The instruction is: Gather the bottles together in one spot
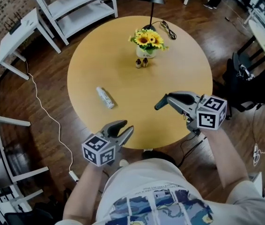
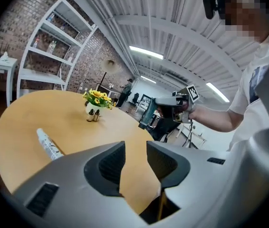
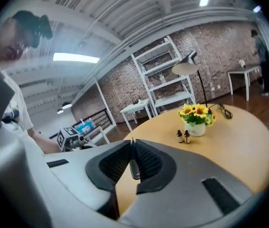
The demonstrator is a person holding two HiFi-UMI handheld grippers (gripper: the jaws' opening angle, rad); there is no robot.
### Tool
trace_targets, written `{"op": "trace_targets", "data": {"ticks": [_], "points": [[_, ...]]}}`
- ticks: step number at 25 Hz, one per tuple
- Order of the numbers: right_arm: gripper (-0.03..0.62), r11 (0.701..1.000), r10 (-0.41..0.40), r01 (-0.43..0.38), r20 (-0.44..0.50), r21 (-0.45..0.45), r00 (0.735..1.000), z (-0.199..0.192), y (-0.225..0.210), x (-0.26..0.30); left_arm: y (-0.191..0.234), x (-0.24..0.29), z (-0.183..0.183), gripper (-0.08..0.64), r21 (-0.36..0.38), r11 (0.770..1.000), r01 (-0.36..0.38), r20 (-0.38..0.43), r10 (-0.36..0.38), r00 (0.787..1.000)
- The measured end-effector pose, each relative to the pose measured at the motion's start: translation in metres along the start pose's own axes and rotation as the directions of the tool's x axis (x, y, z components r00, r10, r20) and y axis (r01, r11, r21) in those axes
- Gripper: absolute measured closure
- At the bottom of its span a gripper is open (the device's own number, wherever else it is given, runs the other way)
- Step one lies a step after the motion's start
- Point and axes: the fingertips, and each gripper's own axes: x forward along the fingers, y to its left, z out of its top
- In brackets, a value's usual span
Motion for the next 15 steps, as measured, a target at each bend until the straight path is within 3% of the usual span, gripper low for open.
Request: {"op": "trace_targets", "data": {"ticks": [3, 7, 15], "points": [[0.560, 0.994, -0.052, 0.049, -0.030, -0.101, 0.998, 0.010, -0.031, 0.007, 0.002, -0.009, 0.006, 0.443, -0.069, 0.997, -0.016, 0.031, 0.018, 0.999], [0.560, 0.974, -0.100, 0.086, -0.057, -0.208, 0.993, 0.016, -0.079, 0.022, 0.004, -0.010, 0.009, 0.443, -0.110, 0.990, -0.083, 0.037, 0.087, 0.995], [0.560, 0.948, -0.168, 0.141, -0.072, -0.285, 0.983, 0.017, -0.174, 0.066, 0.003, -0.005, 0.008, 0.443, -0.158, 0.973, -0.169, 0.020, 0.174, 0.984]]}}
